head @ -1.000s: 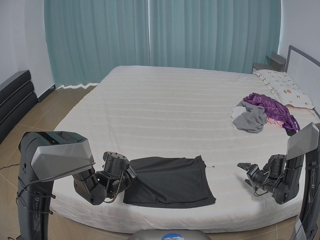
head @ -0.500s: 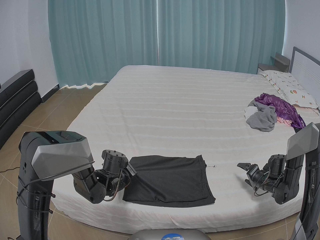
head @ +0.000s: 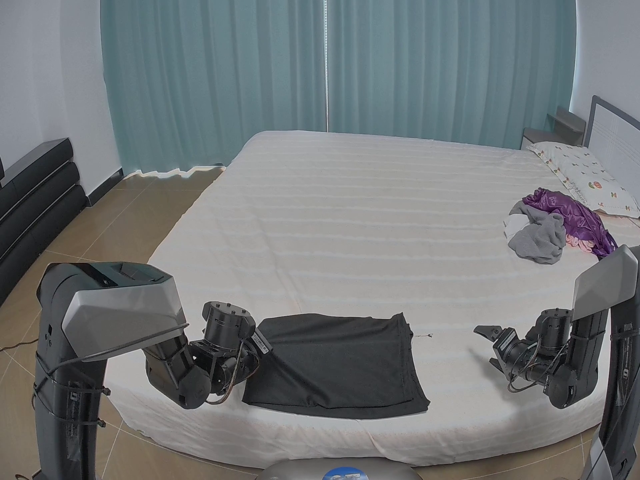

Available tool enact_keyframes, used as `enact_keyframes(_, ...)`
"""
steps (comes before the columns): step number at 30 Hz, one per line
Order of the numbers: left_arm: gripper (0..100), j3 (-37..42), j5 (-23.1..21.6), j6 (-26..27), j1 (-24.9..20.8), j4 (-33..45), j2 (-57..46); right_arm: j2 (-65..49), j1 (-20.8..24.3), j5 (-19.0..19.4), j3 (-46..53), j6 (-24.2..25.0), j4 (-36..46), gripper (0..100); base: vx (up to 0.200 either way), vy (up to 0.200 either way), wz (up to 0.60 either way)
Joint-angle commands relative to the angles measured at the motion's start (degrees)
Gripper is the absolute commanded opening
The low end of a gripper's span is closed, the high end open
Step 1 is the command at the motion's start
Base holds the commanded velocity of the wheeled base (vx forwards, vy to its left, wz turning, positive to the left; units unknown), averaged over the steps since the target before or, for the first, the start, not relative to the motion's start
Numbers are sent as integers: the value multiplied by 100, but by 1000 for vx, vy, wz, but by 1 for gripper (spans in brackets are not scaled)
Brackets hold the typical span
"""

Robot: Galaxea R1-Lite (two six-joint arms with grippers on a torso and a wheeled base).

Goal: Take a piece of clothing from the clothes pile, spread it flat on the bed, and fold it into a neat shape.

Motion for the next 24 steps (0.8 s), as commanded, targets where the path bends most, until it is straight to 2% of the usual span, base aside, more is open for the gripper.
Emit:
enact_keyframes(1, 0, 4, 2, -4, -4, 0, -3, 1, 14, 1, 3, 0, -85, 100, 0, 0, 0)
enact_keyframes(7, 0, 39, 2, -4, -13, 0, -3, 1, 14, 1, 3, 0, -85, 100, 0, 0, 0)
enact_keyframes(8, 100, 39, 2, -4, -13, 0, -3, 1, 14, 1, 3, 0, -85, 100, 0, 0, 0)
enact_keyframes(20, 100, 39, 19, -13, -4, -9, -12, -25, 5, 10, 3, 9, -85, 100, 0, 0, 0)
enact_keyframes(24, 100, 65, 28, -206, 84, 0, -152, -69, -48, 45, 3, 35, -85, 100, 0, 0, 0)
